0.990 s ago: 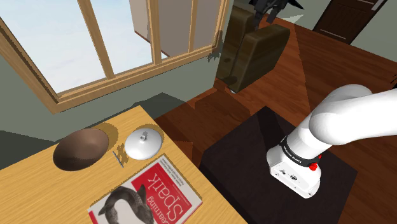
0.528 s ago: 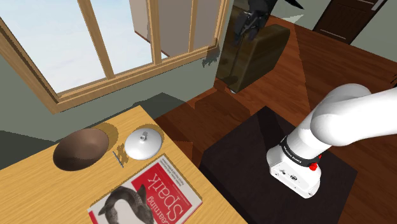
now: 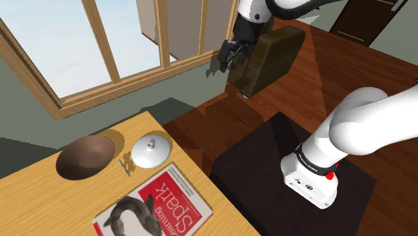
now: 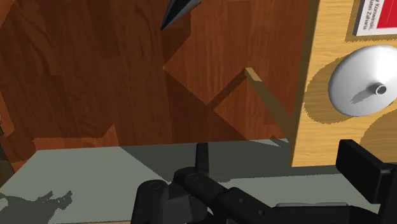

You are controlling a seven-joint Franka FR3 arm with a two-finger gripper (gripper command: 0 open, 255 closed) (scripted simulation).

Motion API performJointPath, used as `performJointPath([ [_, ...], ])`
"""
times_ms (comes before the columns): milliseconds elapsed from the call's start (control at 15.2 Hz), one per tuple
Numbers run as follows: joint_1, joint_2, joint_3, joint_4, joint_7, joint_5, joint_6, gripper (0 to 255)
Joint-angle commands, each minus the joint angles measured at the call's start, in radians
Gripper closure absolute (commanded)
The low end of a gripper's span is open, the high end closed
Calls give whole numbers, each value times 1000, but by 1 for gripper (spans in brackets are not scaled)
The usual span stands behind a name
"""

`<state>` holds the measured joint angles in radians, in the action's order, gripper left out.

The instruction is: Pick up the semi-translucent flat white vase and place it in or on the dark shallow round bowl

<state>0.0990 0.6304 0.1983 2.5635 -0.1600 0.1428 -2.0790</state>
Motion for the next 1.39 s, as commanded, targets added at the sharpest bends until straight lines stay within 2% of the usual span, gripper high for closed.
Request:
performJointPath([
  [0, 17, -35, 40, 17, -38, 19, -58, 0],
  [462, 47, -224, 173, 17, -166, 39, -263, 0],
  [792, 42, -397, 274, -24, -290, -11, -401, 0],
  [1056, 27, -554, 347, -81, -432, -126, -495, 0],
  [1320, 43, -728, 373, -162, -623, -319, -559, 0],
])
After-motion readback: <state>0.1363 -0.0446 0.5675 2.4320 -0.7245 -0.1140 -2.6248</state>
